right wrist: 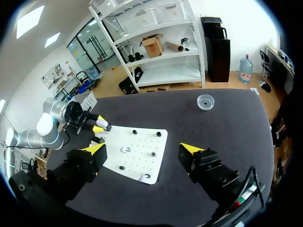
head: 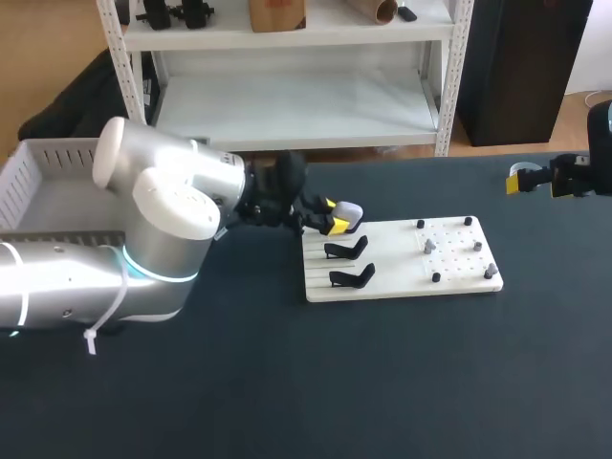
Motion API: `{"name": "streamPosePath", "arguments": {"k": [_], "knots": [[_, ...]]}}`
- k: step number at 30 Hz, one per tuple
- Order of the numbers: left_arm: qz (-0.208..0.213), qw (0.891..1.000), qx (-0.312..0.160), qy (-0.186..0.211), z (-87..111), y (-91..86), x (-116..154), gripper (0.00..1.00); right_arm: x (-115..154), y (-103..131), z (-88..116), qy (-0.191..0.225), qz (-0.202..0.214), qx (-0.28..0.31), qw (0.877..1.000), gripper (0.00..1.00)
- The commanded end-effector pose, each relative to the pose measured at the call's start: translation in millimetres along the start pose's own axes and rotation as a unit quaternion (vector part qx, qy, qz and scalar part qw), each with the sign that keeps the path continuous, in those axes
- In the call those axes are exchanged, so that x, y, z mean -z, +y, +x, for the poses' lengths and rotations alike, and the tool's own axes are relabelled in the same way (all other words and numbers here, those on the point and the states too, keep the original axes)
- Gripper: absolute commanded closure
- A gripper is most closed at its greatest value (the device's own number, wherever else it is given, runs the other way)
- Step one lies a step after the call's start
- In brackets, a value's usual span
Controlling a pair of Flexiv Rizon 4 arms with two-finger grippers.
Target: Pick up each earbud case from the left stands, insert the matching earbuds, close the lid, and place the case in the box.
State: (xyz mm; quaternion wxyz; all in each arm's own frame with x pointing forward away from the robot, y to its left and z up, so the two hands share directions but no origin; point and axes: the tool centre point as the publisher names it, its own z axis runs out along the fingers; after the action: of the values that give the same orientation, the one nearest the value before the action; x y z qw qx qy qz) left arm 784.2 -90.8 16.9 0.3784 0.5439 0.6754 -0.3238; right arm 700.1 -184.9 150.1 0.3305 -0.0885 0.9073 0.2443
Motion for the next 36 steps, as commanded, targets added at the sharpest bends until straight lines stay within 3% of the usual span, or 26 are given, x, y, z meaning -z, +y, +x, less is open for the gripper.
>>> {"name": "streamPosePath", "arguments": {"k": [1,3,6,11,22,27,32,36], "knots": [[0.003,1.0,-0.002,-0.002,1.4,1.6,-1.5,0.73,0.0,-0.5,-0.1,0.0,-0.001,0.0,1.0,0.0],[0.004,1.0,-0.002,-0.001,1.5,1.5,-1.4,0.79,0.0,-0.5,-0.1,0.0,-0.001,0.0,1.0,0.0],[0.004,1.0,-0.002,-0.001,2.0,1.5,0.3,1.0,0.0,-0.5,-0.1,0.0,-0.001,0.0,1.0,0.0],[0.004,1.0,-0.004,-0.01,-5.1,0.2,10.1,1.0,0.0,-0.5,-0.1,0.0,-0.001,0.0,1.0,0.0],[-0.002,0.999,-0.02,-0.025,-41.9,-1.9,39.3,1.0,0.0,-0.5,-0.1,0.0,-0.001,0.0,1.0,0.0],[-0.016,0.998,-0.045,-0.034,-69.4,-11.0,38.7,1.0,-33.2,39.8,-0.1,0.054,0.004,0.043,0.998,0.0],[-0.028,0.997,-0.069,-0.033,-89.2,-21.1,37.4,1.0,-57.6,72.6,0.7,0.063,-0.024,0.06,0.996,0.0],[-0.038,0.995,-0.088,-0.029,-97.6,-27.4,36.4,1.0,-67.8,81.3,0.4,0.07,-0.034,0.065,0.995,0.0]]}}
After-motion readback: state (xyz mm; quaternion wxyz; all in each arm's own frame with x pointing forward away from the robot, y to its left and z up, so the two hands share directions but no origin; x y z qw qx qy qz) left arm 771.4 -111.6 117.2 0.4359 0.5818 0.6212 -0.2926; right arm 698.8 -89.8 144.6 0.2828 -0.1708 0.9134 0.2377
